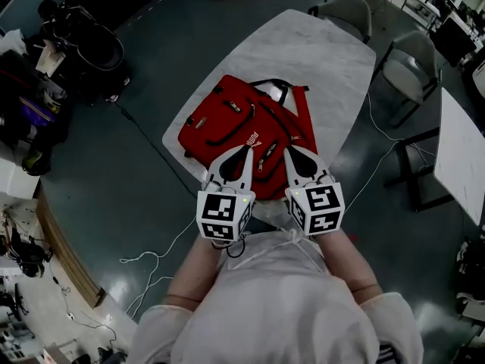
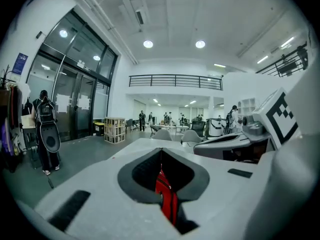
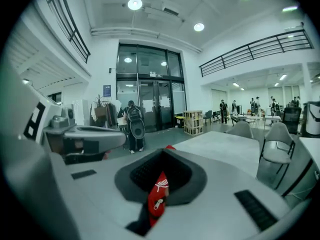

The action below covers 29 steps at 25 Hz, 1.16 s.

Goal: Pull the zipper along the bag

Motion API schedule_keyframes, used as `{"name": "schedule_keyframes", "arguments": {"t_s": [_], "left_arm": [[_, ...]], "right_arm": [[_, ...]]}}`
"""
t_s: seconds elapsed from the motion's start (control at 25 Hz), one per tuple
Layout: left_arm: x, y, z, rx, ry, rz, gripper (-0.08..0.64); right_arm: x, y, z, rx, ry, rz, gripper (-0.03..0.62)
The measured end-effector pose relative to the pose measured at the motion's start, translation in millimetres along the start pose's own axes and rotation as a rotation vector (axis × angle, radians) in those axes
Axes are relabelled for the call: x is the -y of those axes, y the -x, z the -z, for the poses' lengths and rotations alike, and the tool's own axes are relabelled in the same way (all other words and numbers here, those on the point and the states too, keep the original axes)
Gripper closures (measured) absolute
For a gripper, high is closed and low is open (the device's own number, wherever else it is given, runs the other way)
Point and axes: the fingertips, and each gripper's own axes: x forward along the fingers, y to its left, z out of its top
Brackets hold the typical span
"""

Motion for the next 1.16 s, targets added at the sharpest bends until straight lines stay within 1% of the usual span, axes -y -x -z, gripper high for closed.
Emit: {"name": "schedule_keyframes", "arguments": {"t_s": [0.16, 0.48, 0.68, 0.84, 1.16], "left_arm": [[2.3, -3.2, 2.7, -0.009, 0.025, -0.009, 0.538], [10.9, -6.4, 3.6, -0.006, 0.009, 0.005, 0.538], [20.6, -6.1, 11.0, -0.021, -0.004, 0.03, 0.538], [19.3, -5.5, 6.3, -0.011, -0.003, 0.033, 0.538], [17.1, 0.7, 4.5, -0.006, 0.023, 0.029, 0.538]], "right_arm": [[2.7, 3.7, -2.0, 0.01, 0.006, -0.008, 0.566], [2.3, 4.9, 5.1, 0.008, 0.001, -0.034, 0.566], [1.5, 7.9, 11.1, -0.018, 0.047, -0.01, 0.566], [-2.5, 7.7, 7.1, -0.012, 0.042, -0.018, 0.566], [-7.7, 11.6, 5.0, -0.005, 0.044, -0.016, 0.566]]}}
